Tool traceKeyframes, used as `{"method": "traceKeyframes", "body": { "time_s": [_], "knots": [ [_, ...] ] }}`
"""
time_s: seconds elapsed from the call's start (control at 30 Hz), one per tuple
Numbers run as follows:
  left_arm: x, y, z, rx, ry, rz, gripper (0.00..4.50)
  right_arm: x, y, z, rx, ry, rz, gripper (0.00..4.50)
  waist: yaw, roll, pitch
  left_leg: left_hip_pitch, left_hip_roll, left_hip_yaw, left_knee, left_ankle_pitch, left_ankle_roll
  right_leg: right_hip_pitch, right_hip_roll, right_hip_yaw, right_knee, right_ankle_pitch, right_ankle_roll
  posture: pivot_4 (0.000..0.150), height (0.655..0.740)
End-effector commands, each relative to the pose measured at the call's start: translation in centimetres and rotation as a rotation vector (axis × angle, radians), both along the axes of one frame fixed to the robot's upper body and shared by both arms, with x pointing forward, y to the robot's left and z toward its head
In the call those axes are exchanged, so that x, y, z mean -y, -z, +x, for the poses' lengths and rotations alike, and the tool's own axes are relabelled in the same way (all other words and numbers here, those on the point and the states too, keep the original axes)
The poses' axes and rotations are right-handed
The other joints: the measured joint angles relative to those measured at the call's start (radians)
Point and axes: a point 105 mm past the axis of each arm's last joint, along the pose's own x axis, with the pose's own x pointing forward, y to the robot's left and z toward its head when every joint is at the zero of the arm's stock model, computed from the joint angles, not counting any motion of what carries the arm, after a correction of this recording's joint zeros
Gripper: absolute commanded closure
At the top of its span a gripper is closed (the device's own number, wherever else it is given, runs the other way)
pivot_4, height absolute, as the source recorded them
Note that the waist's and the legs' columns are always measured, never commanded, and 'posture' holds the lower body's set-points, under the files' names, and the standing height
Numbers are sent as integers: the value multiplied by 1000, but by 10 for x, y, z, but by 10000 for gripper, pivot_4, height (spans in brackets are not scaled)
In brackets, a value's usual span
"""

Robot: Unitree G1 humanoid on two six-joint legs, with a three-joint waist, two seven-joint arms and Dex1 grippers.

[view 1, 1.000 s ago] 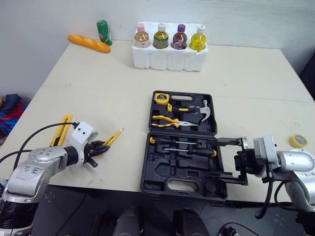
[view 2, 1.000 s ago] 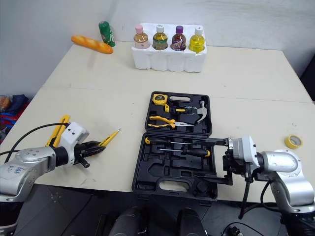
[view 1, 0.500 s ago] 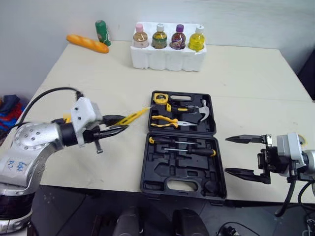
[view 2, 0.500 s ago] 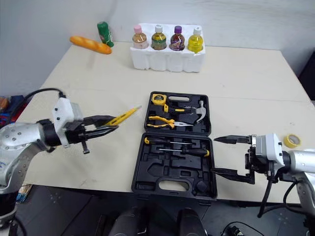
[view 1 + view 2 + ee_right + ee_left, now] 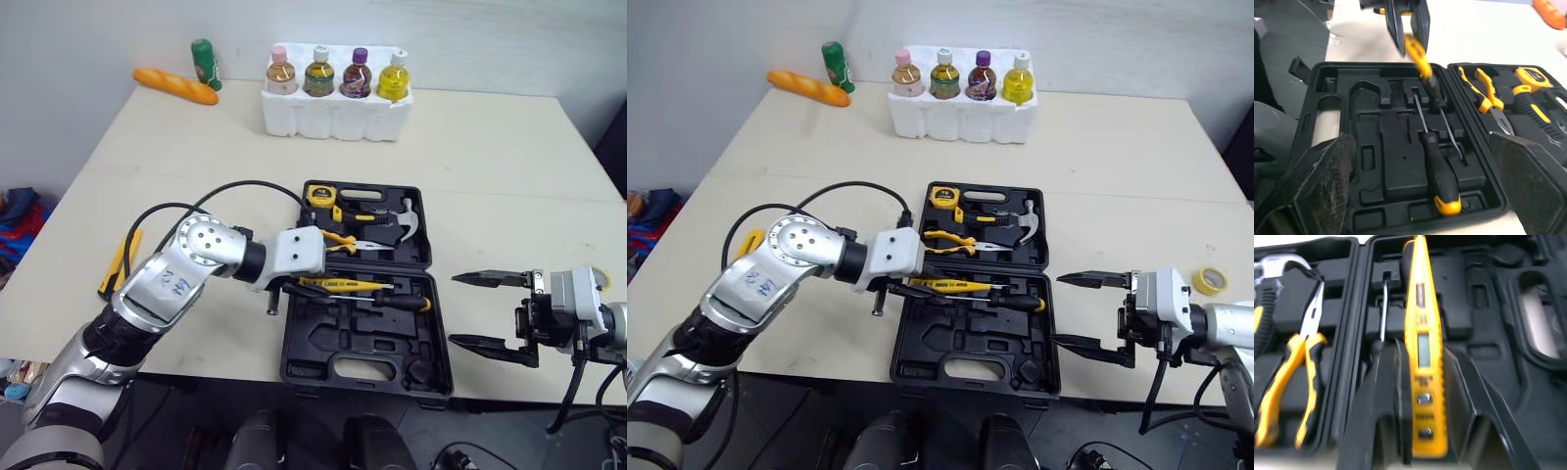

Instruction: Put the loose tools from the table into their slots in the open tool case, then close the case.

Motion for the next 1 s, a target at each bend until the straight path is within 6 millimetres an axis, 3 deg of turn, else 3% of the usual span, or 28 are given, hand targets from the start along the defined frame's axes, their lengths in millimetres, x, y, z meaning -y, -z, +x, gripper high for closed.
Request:
{"method": "traceKeyframes", "body": {
  "time_s": [0.03,0.1,0.2,0.37,0.6,0.77,1.0],
  "knots": [
    [6,0,-1,81,16,70,39654,6,-10,-2,42,17,-20,0,-1,0,0,0,0,-1,0,0,0,0,0,0,0,0,0,1500,7400],
    [7,10,2,144,31,149,39654,8,-6,-4,21,16,-46,0,-2,0,0,0,1,-1,1,0,0,0,0,2,0,0,0,1500,7400],
    [19,16,-7,99,54,140,39654,12,5,-10,-17,3,-124,0,-2,0,0,0,1,-1,2,0,0,1,0,5,0,0,0,1500,7400],
    [6,28,-4,69,10,242,39654,13,7,-11,-2,60,-89,0,-3,0,0,0,1,-1,2,0,0,1,0,6,0,0,0,1500,7400],
    [7,23,6,93,-44,206,39654,9,14,-16,-5,83,-58,0,-4,0,0,0,1,-1,2,0,0,1,0,6,1,0,0,1500,7400],
    [-2,25,10,81,-75,254,39654,6,14,-13,5,81,-55,0,-6,0,0,0,1,-1,2,0,0,1,0,6,1,0,0,1500,7400],
    [-4,28,4,33,-56,274,39654,2,16,-11,13,76,-52,0,-6,0,0,0,1,-1,2,0,0,1,0,6,1,0,0,1500,7400]
  ]
}}
